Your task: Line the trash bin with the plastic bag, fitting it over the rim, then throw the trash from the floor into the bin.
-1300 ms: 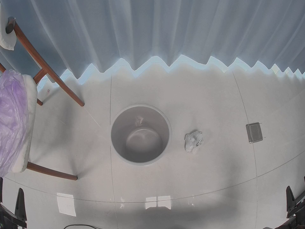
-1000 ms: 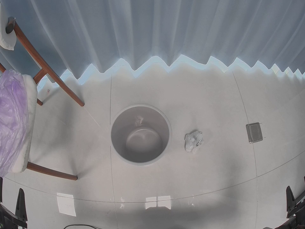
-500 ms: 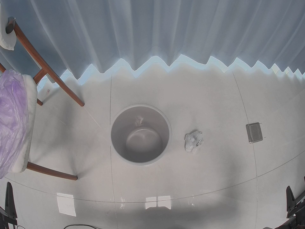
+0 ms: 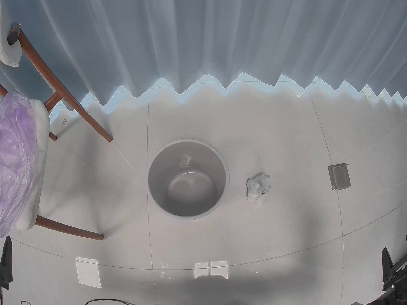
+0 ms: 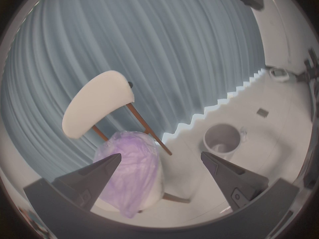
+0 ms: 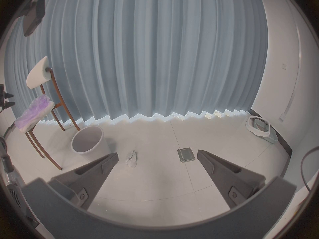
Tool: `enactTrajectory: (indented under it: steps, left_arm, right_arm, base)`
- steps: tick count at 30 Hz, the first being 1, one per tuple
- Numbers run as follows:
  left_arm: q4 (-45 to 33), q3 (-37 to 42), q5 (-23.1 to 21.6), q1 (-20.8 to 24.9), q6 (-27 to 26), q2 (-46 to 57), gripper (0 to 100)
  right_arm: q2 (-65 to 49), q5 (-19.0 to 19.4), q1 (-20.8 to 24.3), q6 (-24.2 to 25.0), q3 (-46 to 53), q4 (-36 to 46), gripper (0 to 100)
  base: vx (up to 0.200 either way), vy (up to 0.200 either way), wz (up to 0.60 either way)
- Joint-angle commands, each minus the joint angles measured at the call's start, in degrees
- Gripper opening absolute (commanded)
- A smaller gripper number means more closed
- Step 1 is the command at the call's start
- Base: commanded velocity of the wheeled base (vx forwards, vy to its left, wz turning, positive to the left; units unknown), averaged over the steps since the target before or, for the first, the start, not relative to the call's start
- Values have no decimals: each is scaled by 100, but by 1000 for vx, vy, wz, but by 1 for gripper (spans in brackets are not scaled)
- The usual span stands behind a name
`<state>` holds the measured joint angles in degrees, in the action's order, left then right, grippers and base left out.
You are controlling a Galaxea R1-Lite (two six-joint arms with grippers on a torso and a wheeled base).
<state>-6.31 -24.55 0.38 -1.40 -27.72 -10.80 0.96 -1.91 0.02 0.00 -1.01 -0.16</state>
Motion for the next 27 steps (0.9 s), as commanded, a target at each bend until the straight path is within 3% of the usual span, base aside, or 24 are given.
enactTrajectory:
  steps: [1, 6, 11, 21, 27]
  left_arm:
    - [-63, -445, 129, -159, -998, -739, 100]
    - [-63, -507, 481, -317, -1244, -941, 100]
    - [-19, -524, 736, -660, -2062, -1144, 100]
    - [87, -524, 903, -1169, -2598, -1671, 100]
    - [210, -595, 1404, -1275, -2888, -2128, 100]
  right_arm:
    - [-88, -2, 6, 0, 101, -2, 100]
    - [-88, -2, 6, -9, 101, -2, 100]
    - [-88, -2, 6, 0, 101, -2, 100]
    - [-88, -2, 6, 0, 101, -2, 100]
    - [-88, -2, 6, -9, 101, -2, 100]
  base:
    - [0, 0, 0]
    - [0, 0, 0]
    - [0, 0, 0]
    - [0, 0, 0]
    - [0, 0, 0]
